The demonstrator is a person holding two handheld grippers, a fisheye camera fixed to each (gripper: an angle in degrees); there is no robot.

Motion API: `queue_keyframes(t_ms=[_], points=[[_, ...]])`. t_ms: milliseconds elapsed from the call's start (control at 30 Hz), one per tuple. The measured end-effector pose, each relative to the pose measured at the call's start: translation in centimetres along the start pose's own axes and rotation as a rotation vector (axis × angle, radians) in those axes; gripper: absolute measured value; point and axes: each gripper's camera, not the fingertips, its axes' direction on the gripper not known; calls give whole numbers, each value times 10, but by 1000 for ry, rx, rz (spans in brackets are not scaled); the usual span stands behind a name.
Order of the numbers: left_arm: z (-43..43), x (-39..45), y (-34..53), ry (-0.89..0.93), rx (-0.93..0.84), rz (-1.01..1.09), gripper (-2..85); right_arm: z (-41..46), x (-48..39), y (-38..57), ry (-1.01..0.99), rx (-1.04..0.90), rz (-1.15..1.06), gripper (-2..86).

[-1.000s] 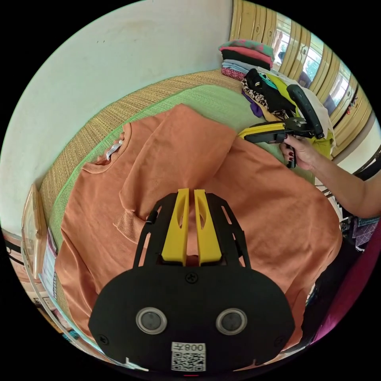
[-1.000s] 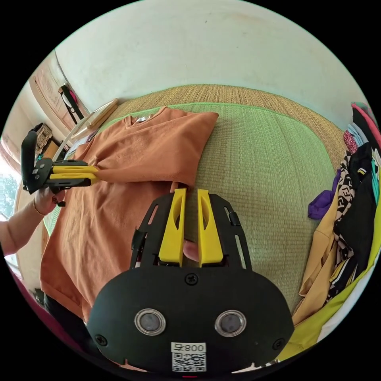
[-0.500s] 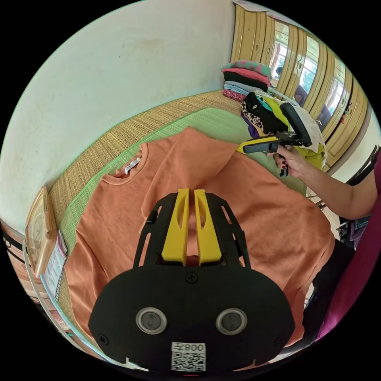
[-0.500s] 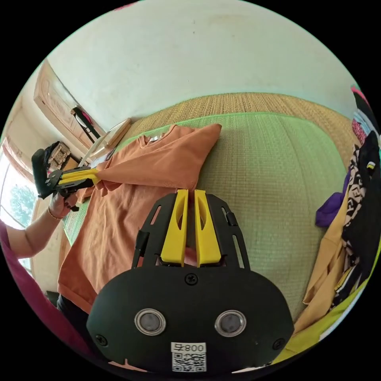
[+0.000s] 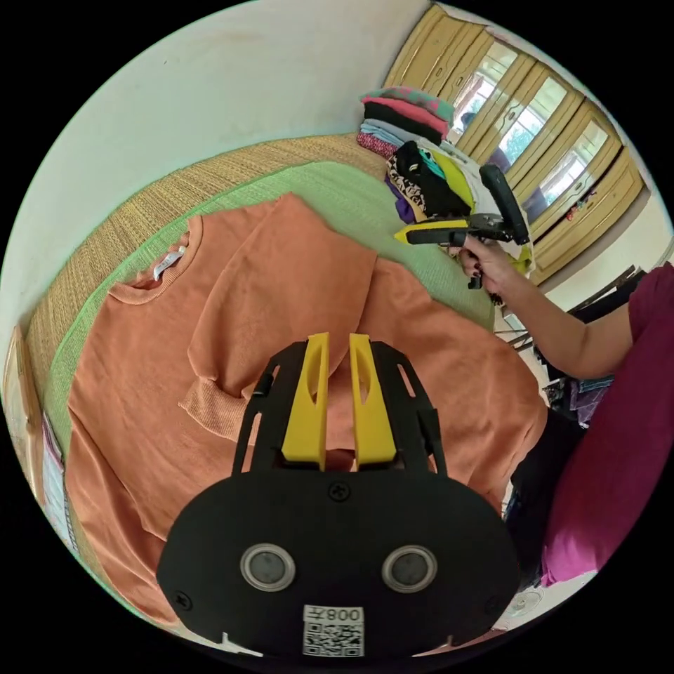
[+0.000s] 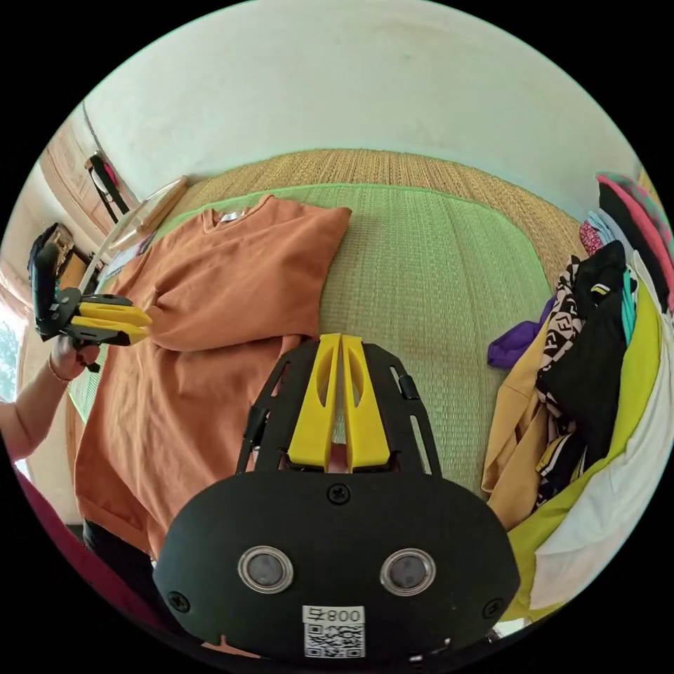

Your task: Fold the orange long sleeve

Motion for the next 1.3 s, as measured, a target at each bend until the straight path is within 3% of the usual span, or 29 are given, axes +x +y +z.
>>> queue_keyframes(t_ms=[100, 300, 367, 433, 533, 767, 900, 1133, 1300], points=[[18, -17, -33, -14, 43, -2, 16, 11, -20, -19, -10, 29, -56, 4], [84, -61, -112, -45, 40, -69, 4, 84, -58, -33, 84, -120, -158, 2], [101, -75, -125, -83, 28, -89, 3, 82, -68, -25, 140, -81, -180, 3], [128, -87, -132, -137, -91, -83, 2, 82, -79, -19, 210, -66, -203, 2], [117, -97, -124, -111, -60, -104, 2, 79, -77, -23, 192, -75, -194, 2], [12, -83, -12, -97, -8, -84, 2, 50, -39, -72, 1, 59, -71, 2], [11, -97, 56, -138, -138, -159, 3, 113, -31, -113, -9, -150, -67, 1], [-70, -111, 112, -85, 66, -266, 4, 80, -61, -107, -29, -60, -122, 2], [-158, -134, 236, -137, 254, -571, 14, 110, -88, -90, 34, -176, -168, 2]])
